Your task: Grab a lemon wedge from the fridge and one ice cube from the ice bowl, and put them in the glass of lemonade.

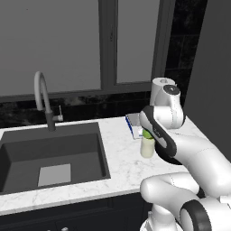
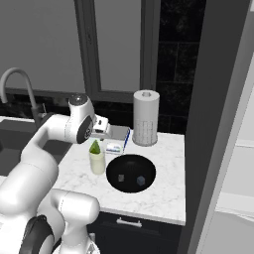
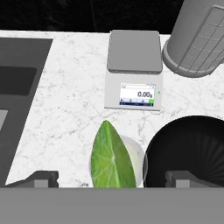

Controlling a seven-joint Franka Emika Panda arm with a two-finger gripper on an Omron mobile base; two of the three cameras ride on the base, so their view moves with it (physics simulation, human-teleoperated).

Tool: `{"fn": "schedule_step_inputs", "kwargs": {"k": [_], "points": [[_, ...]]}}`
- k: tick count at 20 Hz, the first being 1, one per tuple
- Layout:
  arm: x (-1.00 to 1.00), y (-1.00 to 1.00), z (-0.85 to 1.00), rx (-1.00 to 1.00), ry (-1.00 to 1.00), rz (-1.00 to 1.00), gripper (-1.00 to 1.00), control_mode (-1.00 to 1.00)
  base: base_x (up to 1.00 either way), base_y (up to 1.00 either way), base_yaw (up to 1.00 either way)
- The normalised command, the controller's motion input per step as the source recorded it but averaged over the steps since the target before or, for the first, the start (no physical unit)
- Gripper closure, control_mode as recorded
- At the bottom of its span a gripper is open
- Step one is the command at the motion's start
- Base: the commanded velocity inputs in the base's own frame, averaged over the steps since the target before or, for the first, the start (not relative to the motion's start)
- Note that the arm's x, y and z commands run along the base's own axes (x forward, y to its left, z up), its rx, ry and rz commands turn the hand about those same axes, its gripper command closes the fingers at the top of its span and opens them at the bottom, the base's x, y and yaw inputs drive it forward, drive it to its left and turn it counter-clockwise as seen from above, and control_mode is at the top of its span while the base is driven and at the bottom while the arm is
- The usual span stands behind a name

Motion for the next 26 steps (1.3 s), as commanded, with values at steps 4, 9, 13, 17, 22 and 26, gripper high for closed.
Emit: {"fn": "schedule_step_inputs", "kwargs": {"k": [4, 9, 13, 17, 22, 26], "points": [[-0.11, 0.0, 0.34, -0.04, -0.01, 0.0, -1.0, -1.0, 0.0, 0.0, 0.0], [-0.31, -0.03, 0.27, 0.02, -0.08, 0.0, -1.0, -1.0, 0.0, 0.0, 0.0], [-0.38, -0.09, 0.07, 0.04, -0.09, 0.0, -1.0, -1.0, 0.0, 0.0, 0.0], [-0.29, -0.11, 0.0, 0.0, -0.05, 0.0, -1.0, -1.0, 0.0, 0.0, 0.0], [-0.1, -0.25, 0.0, 0.0, -0.01, 0.0, -1.0, -1.0, 0.0, 0.0, 0.0], [0.0, -0.57, 0.0, 0.02, 0.0, 0.0, -1.0, -1.0, 0.0, 0.0, 0.0]]}}
